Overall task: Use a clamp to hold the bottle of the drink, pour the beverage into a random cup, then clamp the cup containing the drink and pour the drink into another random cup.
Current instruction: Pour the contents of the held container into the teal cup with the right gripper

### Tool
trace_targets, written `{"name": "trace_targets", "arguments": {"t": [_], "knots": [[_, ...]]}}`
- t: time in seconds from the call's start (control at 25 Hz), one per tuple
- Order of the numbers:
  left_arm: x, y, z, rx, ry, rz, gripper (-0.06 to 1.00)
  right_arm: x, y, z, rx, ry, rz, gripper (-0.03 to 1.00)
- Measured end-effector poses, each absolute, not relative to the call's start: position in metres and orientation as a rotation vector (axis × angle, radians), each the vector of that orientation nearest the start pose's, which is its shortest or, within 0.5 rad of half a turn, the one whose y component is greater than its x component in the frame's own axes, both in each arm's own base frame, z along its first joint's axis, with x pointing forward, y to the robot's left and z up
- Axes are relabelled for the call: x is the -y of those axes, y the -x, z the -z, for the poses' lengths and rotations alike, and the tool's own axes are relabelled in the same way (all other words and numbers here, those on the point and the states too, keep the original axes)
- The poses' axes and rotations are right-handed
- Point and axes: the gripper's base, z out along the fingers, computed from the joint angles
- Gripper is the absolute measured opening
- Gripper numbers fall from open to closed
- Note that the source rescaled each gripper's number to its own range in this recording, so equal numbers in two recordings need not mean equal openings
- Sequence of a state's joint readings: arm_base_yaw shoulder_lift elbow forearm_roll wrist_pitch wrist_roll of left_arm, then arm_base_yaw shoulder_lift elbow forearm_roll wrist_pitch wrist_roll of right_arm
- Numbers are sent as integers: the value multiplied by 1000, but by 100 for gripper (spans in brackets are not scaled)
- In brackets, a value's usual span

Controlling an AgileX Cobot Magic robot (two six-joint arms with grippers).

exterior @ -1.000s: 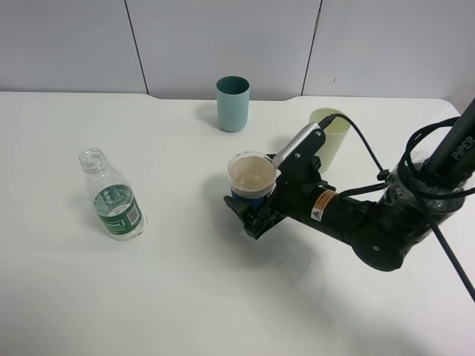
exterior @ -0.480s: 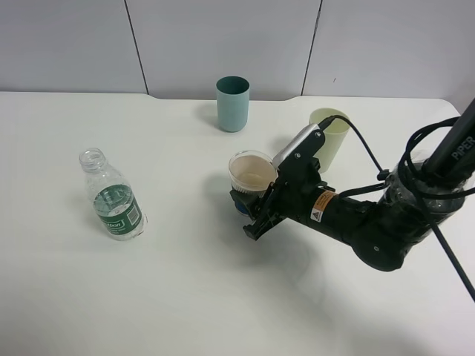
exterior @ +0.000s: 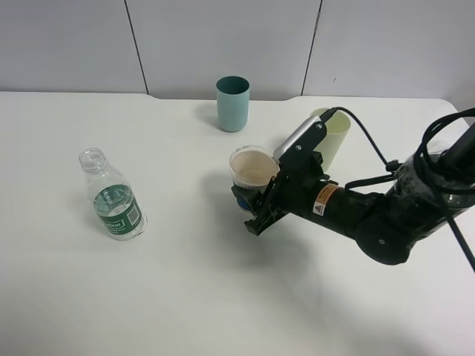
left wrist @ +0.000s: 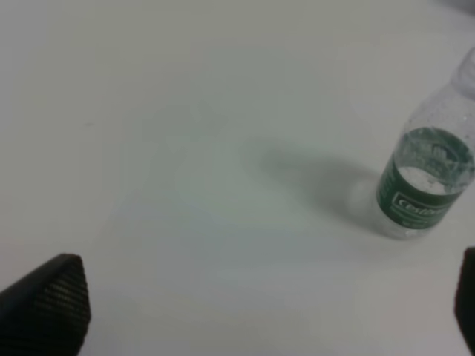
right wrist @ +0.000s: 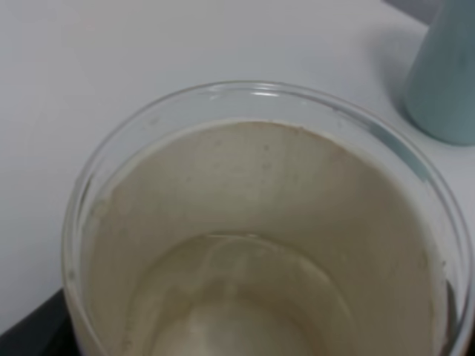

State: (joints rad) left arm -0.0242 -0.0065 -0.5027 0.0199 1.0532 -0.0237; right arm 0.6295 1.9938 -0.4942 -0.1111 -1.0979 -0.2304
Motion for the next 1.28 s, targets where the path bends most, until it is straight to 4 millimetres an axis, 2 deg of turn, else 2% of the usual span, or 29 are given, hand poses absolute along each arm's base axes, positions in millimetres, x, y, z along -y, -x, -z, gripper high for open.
{"name": "trace_targets", "arguments": {"t": [0.44,0.68,1.04,1.28], "knots": [[-2,6,-279,-2029,0,6,100,-175,-239,-149,-1611,775,-275,0],[-2,6,-279,-2029,0,6,100,-168,-246,-171,-1654,733,-244,0],[-2,6,-279,-2029,0,6,100,-179,-282,-218,-1724,750,-262,0],[-2,6,-279,-2029,0,6,100,-173,-308,-244,-1809,754,-244,0]]}}
